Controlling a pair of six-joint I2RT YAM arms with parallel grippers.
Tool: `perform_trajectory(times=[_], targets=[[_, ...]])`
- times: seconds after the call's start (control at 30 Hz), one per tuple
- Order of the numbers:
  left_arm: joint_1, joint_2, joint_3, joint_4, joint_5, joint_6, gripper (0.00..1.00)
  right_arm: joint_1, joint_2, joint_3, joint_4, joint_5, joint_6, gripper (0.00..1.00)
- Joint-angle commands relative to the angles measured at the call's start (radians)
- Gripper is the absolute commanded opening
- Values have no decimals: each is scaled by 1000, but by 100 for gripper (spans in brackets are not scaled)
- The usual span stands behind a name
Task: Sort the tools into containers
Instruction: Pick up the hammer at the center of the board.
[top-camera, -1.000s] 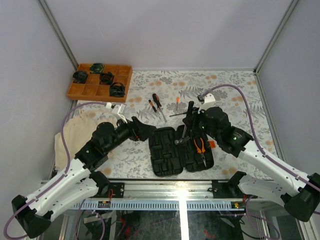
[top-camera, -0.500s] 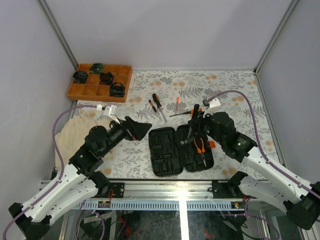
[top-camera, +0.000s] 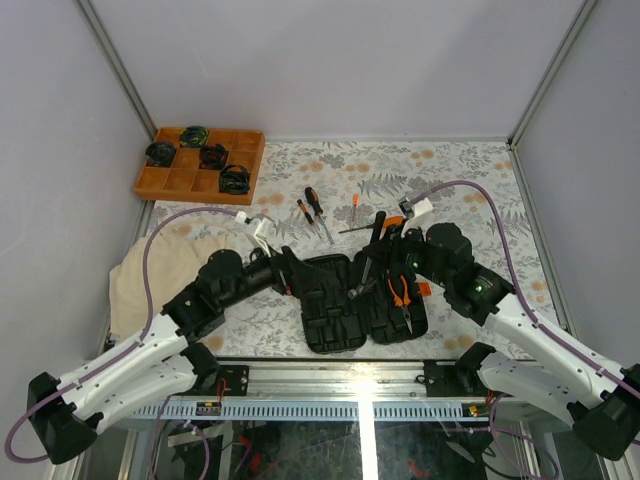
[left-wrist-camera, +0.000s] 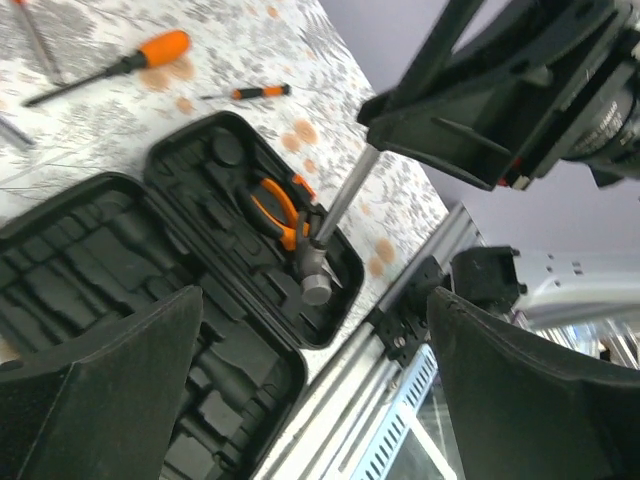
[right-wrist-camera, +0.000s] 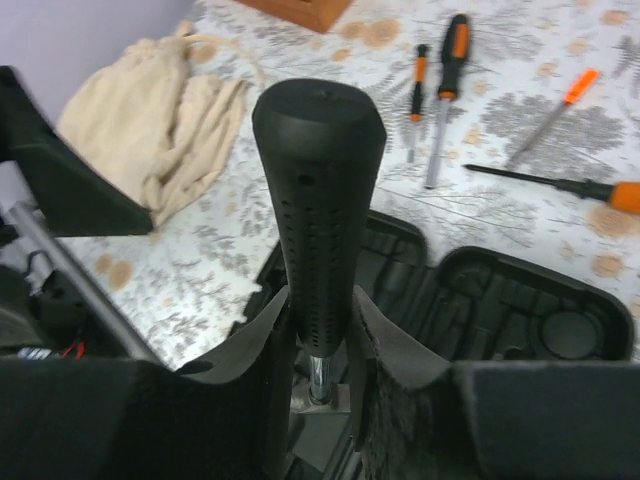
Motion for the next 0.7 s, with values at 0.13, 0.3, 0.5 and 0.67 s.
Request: perform_trajectory(times=[0.13,0.3,0.5,0.67], targets=[[-104,62,-12,218,123,50,86,-4,-6,55,239,-344,67,0],[-112,37,-24,268,186,105,80,-4,-21,67,287,-444,90,0],[-111,27,-19,307,272,142,74,-5,-18,76,351,-558,159,0],[-112,49,-17,352,345,139,69,-5,-3,66,488,-672,255,0]])
